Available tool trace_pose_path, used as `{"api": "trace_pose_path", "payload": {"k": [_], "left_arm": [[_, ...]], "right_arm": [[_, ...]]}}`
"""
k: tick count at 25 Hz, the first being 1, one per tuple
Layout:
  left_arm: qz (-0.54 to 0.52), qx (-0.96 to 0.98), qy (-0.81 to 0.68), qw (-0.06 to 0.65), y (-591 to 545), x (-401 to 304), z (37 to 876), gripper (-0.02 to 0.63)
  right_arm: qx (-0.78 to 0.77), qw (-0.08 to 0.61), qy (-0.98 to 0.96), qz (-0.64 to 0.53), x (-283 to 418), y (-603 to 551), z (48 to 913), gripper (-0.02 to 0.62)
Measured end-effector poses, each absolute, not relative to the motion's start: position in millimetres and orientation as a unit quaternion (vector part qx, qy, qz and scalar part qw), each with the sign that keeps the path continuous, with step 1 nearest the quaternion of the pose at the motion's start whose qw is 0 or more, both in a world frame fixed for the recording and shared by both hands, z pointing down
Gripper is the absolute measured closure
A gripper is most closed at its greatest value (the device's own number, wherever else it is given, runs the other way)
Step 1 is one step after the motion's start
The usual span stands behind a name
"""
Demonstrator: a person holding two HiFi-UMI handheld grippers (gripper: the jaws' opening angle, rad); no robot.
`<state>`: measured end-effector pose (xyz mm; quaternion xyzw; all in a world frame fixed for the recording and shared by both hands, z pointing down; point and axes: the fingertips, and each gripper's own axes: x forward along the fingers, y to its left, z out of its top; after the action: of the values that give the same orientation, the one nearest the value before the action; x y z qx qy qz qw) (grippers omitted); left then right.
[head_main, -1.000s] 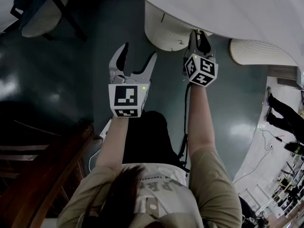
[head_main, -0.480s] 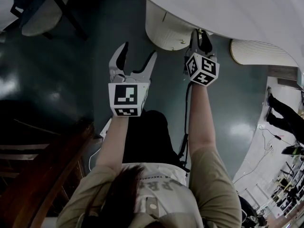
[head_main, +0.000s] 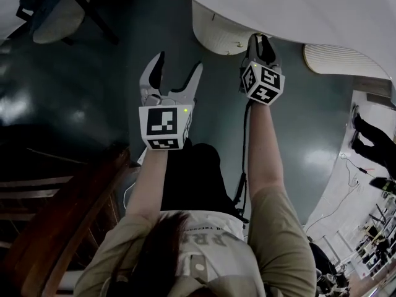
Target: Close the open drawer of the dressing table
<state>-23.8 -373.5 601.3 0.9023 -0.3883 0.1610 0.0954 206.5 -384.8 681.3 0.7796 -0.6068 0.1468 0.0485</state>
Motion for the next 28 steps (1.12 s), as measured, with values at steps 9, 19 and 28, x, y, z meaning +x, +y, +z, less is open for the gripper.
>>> {"api": "trace_pose_path", "payload": {"k": [9, 19, 28], "left_arm": [[0.170, 0.899, -0.384, 0.125, -341, -30, 529, 0.258], [0.139, 0.901, -0.400, 0.098, -313, -35, 388, 0.258], [0.117, 0.904, -0.405, 0.066, -287, -44, 293, 0.287]], "right_arm": [[0.779, 0.043, -0.598, 0.184, 186, -325, 622, 0.483], [0.773, 0.030, -0.616, 0.145, 182, -264, 465, 0.483], [0.761, 0.002, -0.638, 0.118, 170, -205, 337, 0.546]]}}
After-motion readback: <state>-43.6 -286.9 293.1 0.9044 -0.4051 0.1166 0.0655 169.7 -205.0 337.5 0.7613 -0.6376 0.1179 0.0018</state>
